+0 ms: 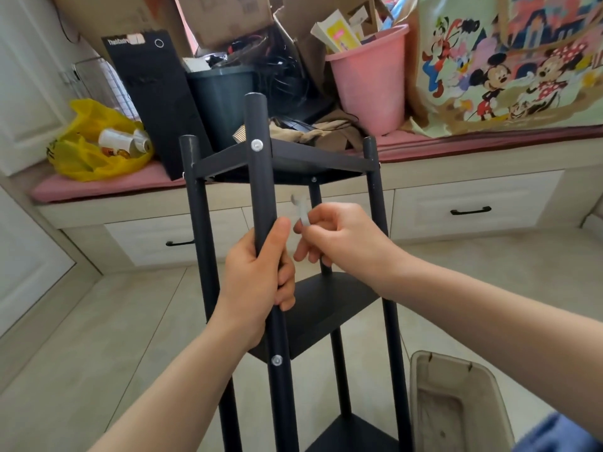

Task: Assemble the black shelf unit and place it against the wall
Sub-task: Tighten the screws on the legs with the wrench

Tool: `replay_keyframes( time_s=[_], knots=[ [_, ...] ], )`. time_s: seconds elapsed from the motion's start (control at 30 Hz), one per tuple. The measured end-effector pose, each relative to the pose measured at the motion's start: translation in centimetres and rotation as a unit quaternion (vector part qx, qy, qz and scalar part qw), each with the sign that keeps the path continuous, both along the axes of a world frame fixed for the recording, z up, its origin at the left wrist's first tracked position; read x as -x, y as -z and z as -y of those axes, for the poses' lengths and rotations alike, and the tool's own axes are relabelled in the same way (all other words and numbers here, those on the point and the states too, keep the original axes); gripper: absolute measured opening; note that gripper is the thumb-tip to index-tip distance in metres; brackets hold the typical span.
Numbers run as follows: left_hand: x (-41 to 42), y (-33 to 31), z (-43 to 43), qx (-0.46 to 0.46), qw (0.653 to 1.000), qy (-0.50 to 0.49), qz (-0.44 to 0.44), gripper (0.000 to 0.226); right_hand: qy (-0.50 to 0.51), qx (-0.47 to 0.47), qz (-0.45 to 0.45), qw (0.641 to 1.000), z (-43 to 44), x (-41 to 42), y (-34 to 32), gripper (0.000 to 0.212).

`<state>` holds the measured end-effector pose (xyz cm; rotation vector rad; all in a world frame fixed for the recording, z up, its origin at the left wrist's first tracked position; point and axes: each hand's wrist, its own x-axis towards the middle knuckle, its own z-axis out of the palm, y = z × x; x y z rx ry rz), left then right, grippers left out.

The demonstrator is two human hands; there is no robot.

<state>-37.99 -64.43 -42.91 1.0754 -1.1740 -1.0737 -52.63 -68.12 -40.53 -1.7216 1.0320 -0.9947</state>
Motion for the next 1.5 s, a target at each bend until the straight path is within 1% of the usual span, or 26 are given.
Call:
replay_keyframes(
  time_s=[0.07,0.17,0.37,0.5,0.63,0.7,0.83,0.93,1.17,1.5],
  knots=[
    [-0.2,0.1,0.3,-0.011,1.0,0.008,-0.001,0.037,0.013,-0.01,0.013,1.0,0.7,-0.5,-0.1,0.012],
    [-0.5,0.1,0.6,-0.022,0.999,0.027,0.002,0.043,0.027,-0.027,0.024,0.999,1.5,-1.1,-0.3,0.017],
    [-2.0,-0.2,0.8,-0.03,0.997,0.072,0.016,0.054,0.065,-0.007,0.016,0.998,2.5,-2.0,-0.6,0.02],
    [-2.7,-0.2,0.4,-0.021,0.996,0.075,0.034,0.047,0.083,0.018,0.039,0.996,2.9,-2.4,-1.0,0.021],
    [-2.9,-0.1,0.0,-0.029,0.997,0.064,0.032,0.054,0.081,0.061,0.023,0.995,3.1,-3.2,-1.0,0.017],
    [-2.8,-0.2,-0.1,-0.033,0.997,0.063,0.035,0.056,0.083,0.068,0.013,0.994,3.2,-3.6,-0.8,0.015],
    [-2.7,-0.2,-0.1,-0.03,0.996,0.069,0.04,0.057,0.074,0.066,0.004,0.995,3.2,-4.2,-0.6,0.012],
    [-2.8,-0.3,-0.1,-0.037,0.996,0.074,0.039,0.054,0.07,0.066,0.008,0.995,3.1,-4.4,-0.8,0.018],
    [-3.3,-0.5,-0.5,-0.044,0.994,0.087,0.046,0.052,0.025,0.026,0.041,0.998,2.7,-4.7,-1.3,0.026],
    [-5.0,-0.3,-1.3,-0.044,0.994,0.087,0.057,0.05,0.033,0.04,0.065,0.997,2.3,-5.7,-1.7,0.021]
  ],
)
